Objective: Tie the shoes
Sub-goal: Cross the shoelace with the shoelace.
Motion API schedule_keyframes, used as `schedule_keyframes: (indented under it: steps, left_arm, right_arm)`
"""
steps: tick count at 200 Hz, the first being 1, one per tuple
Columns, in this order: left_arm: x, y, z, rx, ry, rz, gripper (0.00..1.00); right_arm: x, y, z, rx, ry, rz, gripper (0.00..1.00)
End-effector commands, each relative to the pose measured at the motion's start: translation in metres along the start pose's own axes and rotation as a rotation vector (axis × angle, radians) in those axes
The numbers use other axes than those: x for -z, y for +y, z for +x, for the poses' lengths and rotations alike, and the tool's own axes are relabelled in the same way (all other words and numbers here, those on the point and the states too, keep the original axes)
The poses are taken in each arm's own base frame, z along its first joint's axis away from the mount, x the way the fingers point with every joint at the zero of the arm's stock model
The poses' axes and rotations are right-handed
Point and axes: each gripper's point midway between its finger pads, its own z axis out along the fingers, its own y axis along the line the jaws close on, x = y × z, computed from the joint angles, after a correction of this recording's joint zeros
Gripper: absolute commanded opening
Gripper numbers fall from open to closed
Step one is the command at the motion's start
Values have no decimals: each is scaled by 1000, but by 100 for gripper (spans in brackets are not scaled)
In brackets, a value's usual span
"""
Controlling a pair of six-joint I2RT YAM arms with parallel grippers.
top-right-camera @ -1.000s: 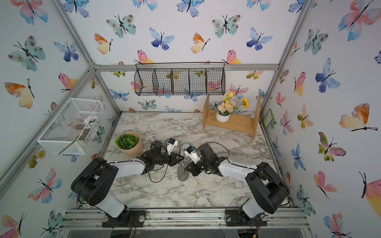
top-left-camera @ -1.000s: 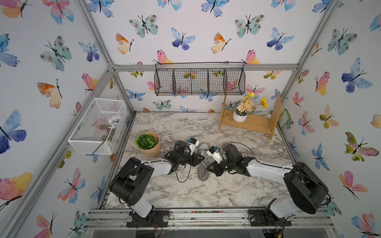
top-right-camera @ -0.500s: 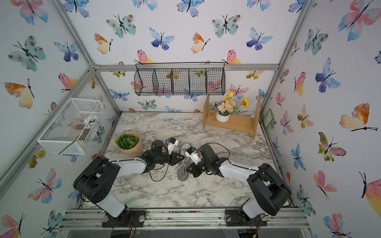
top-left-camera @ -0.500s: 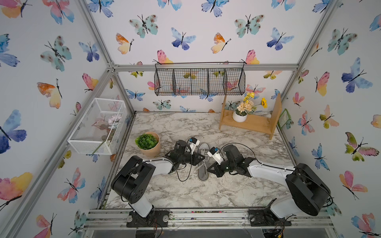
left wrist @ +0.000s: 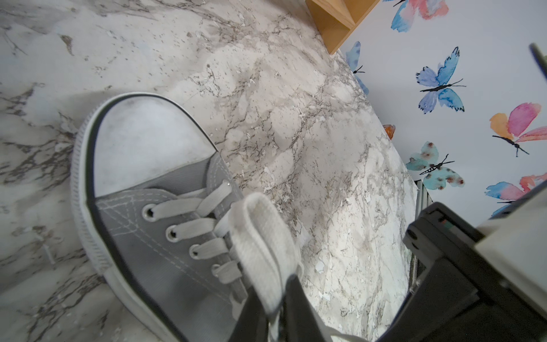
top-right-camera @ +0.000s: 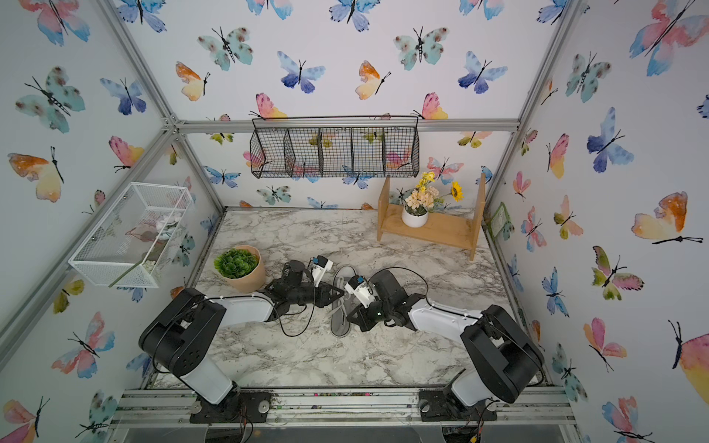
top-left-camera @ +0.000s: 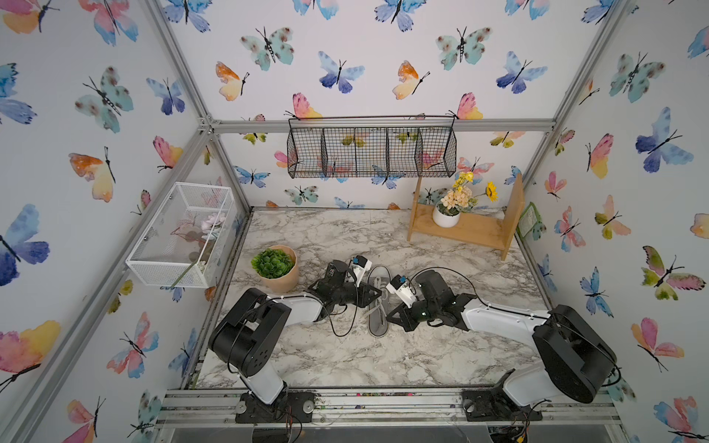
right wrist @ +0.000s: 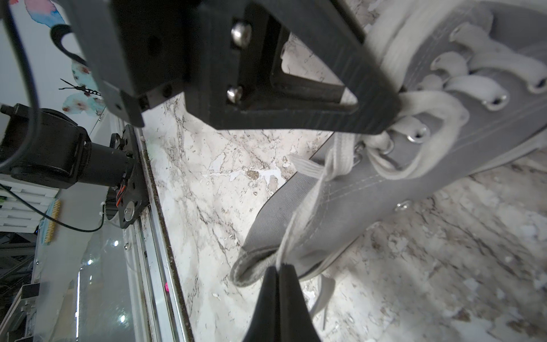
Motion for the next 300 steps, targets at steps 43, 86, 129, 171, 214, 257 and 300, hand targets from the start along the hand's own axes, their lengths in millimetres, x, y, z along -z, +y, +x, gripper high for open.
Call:
schedule_keyframes:
  steps: [43,86,129,171,214,257,300]
  left_arm:
    - [-2,-7,-7,-25,-6,35,0]
    - [-1,-14,-5,-47,4,69,0]
    - [2,-20,-4,-70,18,92,0]
    - [4,-26,-4,-88,25,113,0]
    - [7,-30,-8,-107,18,117,0]
    - [9,-35,-8,-129,25,125,0]
    - [8,-37,-5,-136,43,126,0]
  right_arm:
    - [4,-8,3,-12,15,65,2]
    - [7,-30,-17,-61,-35,191,2]
    - [10,-32,-40,-72,-99,203,2]
    - [1,-39,-48,-119,-84,210,2]
    - [-8,-43,-46,-175,-67,198,2]
    - [-14,-43,-48,-220,-76,169,2]
    - [-17,-47,-50,-263,-78,176,2]
